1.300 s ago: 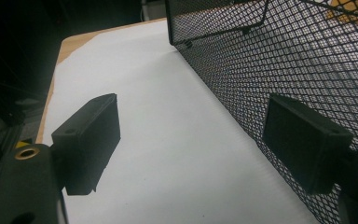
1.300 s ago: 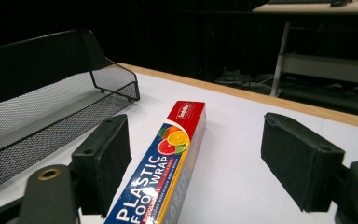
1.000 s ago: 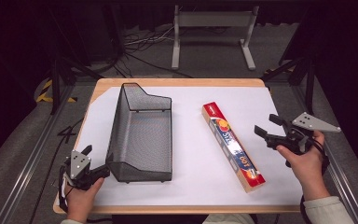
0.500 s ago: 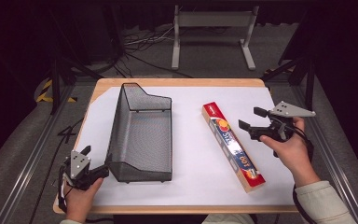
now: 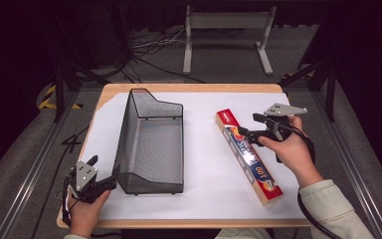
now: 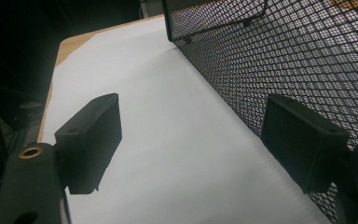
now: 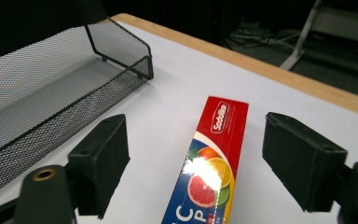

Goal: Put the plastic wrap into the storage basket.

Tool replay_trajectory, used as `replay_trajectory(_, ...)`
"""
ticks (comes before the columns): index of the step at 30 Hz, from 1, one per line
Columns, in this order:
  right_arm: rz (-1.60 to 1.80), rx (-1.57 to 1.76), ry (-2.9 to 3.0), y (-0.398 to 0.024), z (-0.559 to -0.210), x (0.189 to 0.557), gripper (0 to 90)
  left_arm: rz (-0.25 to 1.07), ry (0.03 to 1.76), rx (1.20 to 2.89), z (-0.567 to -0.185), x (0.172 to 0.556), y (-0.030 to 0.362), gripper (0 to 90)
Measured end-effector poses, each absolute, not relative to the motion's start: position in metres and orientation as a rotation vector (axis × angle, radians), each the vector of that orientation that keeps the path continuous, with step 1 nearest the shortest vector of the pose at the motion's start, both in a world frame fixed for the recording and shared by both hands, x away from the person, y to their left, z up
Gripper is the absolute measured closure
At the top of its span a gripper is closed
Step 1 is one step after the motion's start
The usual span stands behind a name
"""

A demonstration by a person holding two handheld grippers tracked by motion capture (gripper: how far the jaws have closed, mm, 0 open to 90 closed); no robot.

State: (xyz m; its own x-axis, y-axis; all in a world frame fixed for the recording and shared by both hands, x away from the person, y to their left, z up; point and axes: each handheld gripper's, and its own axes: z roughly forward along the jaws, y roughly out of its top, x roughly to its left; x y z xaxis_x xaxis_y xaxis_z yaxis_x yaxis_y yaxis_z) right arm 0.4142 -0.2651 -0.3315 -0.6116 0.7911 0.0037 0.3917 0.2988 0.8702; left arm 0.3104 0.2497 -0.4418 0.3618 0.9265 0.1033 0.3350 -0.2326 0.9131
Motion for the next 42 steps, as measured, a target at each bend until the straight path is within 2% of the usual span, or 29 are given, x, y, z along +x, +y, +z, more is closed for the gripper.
replay_trajectory(9, 1.109, 1.214, 2.227, -0.255, -0.354, 0.422, 29.4, 0.865, 1.121, 1.77, -0.443, 0.306, 0.251, 21.8)
replay_trajectory(22, 1.026, 1.397, 2.306, -0.251, -0.382, 0.43, 29.7, 0.857, 1.122, 1.775, -0.444, 0.307, 0.252, 21.9)
replay_trajectory(42, 0.76, 1.531, 2.394, -0.247, -0.407, 0.436, 24.9, 0.85, 1.111, 1.803, -0.446, 0.311, 0.248, 21.8)
